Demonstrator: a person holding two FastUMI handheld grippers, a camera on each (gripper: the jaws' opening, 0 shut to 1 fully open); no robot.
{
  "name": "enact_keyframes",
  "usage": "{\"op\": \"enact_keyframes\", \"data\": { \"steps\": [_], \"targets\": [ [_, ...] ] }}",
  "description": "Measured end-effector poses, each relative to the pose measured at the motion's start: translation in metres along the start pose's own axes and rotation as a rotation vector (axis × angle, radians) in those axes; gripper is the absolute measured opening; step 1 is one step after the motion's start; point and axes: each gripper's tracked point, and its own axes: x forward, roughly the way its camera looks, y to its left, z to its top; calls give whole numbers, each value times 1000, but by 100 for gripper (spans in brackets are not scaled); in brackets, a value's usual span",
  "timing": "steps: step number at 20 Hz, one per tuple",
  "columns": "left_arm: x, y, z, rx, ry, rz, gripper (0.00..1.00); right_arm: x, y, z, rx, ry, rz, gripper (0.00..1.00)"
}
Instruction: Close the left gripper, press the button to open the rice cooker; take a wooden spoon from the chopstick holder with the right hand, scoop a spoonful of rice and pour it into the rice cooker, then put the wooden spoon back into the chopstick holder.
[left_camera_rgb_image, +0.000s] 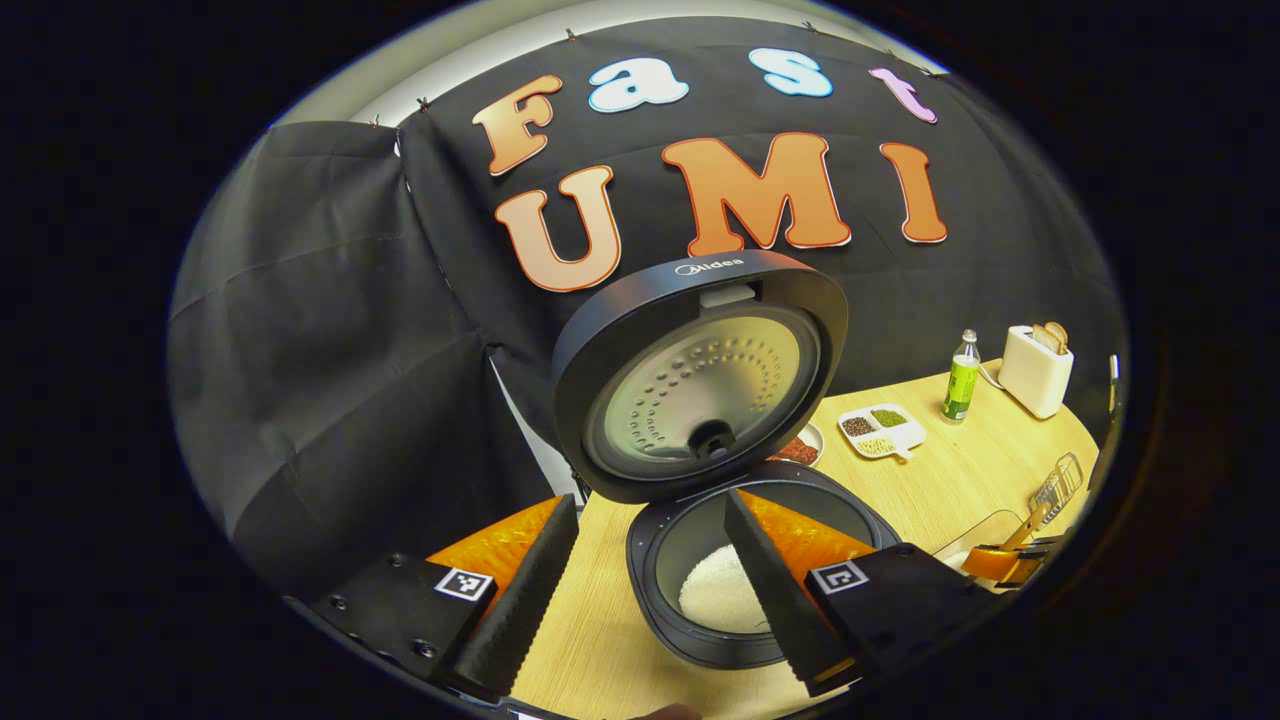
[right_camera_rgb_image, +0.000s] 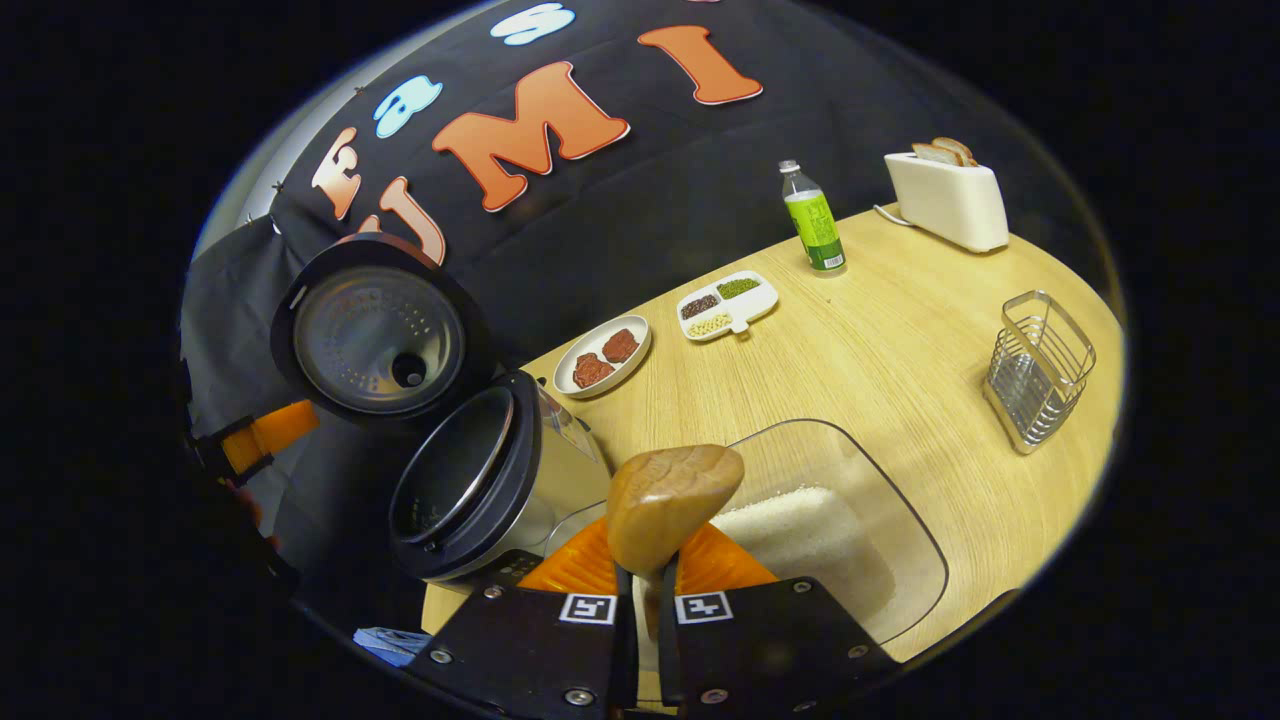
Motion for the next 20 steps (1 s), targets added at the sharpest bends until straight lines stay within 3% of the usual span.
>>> {"op": "enact_keyframes", "data": {
  "steps": [5, 15, 20],
  "targets": [
    [-4, -3, 4, -3, -3, 5, 99, 4, 0, 0, 207, 38, 82, 7],
    [-11, -11, 14, 12, -5, 23, 99, 4, -16, 18, 397, 40, 190, 7],
    [-14, -18, 19, -2, -13, 31, 99, -6, -47, 43, 498, 6, 207, 7]
  ]
}}
